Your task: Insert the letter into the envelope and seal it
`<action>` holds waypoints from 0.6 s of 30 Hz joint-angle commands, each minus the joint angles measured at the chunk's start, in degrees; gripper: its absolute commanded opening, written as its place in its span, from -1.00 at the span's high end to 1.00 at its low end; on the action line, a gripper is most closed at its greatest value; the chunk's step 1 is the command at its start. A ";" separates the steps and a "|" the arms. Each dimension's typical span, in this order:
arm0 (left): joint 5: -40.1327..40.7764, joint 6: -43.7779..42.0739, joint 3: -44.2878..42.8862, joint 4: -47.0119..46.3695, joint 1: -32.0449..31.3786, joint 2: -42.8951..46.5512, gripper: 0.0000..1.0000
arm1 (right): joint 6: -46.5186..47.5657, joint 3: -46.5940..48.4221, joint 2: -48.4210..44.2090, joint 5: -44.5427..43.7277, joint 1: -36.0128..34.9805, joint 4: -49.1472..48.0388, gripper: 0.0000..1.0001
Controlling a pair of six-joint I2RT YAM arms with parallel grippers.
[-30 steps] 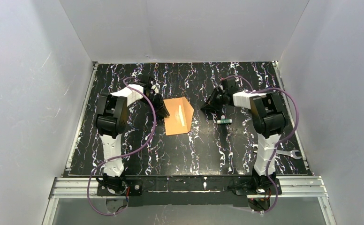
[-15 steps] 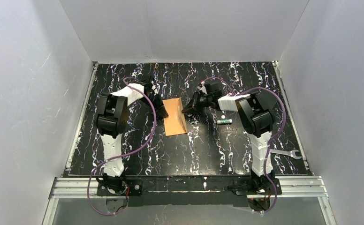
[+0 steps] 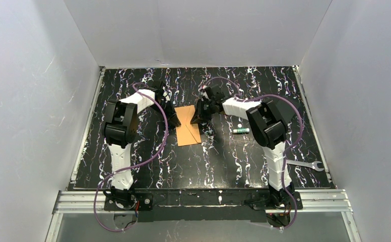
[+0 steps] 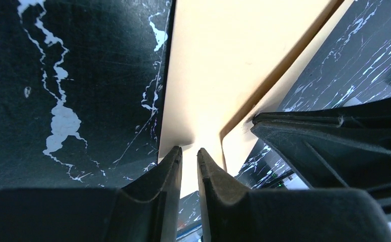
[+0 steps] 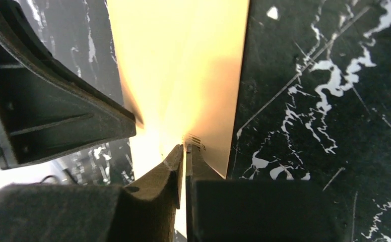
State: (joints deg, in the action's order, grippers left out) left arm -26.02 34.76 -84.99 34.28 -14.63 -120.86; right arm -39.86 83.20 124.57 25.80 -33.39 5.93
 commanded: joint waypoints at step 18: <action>1.05 -3.91 -1.85 3.19 0.97 -6.77 0.84 | 18.82 9.10 11.06 -42.95 -14.60 23.52 0.35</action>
State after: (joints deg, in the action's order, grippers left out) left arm -30.15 35.03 -86.61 35.70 -13.26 -123.44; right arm -22.11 93.86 125.27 -11.79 -47.99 21.41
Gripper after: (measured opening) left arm 0.105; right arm 0.319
